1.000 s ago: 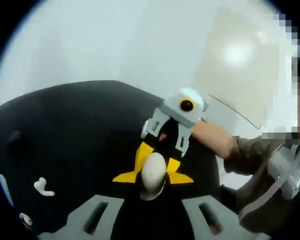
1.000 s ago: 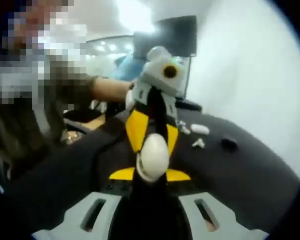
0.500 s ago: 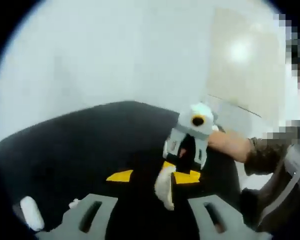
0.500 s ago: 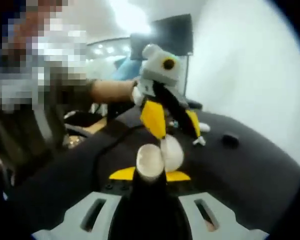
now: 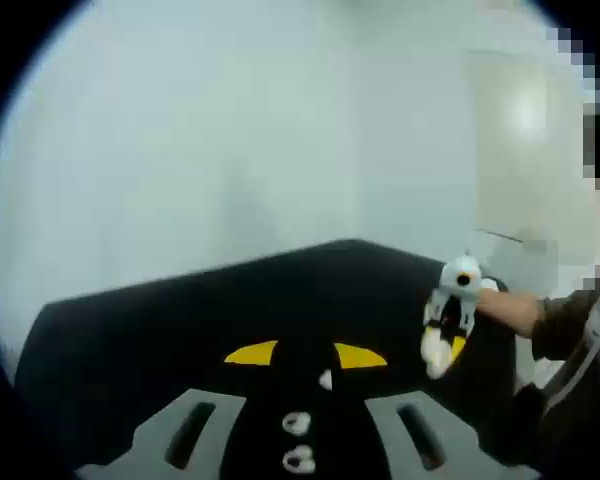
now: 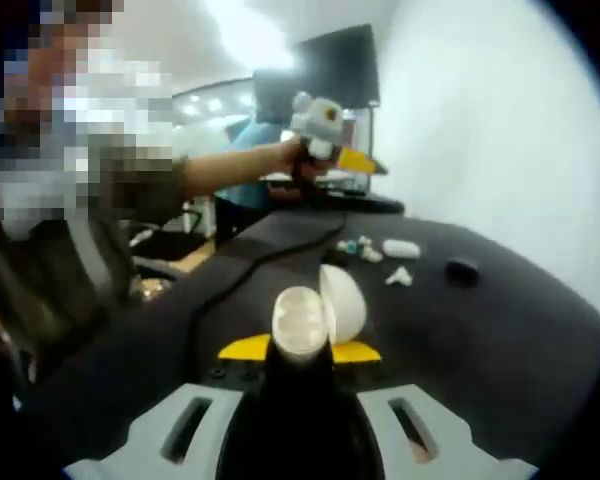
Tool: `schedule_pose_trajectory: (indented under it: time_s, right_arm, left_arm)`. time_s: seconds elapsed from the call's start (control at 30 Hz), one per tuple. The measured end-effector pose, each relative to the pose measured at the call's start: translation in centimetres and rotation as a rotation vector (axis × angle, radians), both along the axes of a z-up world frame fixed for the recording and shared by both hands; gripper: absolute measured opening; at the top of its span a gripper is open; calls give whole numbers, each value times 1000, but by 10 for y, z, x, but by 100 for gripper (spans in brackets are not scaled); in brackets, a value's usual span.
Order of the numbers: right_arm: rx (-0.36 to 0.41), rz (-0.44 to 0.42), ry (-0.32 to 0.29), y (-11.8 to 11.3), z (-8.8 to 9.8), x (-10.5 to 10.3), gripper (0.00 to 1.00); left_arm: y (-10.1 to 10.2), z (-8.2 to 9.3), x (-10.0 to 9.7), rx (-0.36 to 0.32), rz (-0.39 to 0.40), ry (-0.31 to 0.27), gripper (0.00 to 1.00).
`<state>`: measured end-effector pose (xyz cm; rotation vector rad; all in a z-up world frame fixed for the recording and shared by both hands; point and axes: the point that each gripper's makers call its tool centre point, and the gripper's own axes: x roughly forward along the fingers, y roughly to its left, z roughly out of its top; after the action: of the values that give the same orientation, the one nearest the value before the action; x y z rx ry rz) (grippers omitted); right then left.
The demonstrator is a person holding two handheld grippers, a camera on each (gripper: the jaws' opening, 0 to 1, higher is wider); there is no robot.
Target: Pick up three earphones and place each one into its charging case using tactile feedback, ensure that each earphone is properly inserted and securely positioned inside the case.
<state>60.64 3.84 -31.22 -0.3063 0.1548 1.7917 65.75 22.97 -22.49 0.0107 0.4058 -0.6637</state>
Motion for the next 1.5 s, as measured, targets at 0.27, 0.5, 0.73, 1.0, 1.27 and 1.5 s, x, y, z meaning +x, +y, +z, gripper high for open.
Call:
schedule_pose_trajectory:
  time_s: [0.27,0.5,0.73,1.0,1.27,1.5]
  right_arm:
    - [3,-1,3,-1,0,-1,21]
    - [5,-1,2,-2,0,0,21]
    - [7,0,-6,-2,0,-1,21]
    - [8,1,-11,-2,0,-2,21]
    - [9,0,-14,-2,0,-1,21]
    - [9,0,-16,-2,0,0,21]
  left_arm:
    - [14,-63,-24,212,-28,189,15]
    - [22,-81,-20,163,7,253,12]
    - [17,-90,-17,64,44,358,5]
    - [17,-98,-21,208,65,350,0]
    - [24,-95,-17,314,99,240,0]
    - [17,-58,-5,472,96,-17,0]
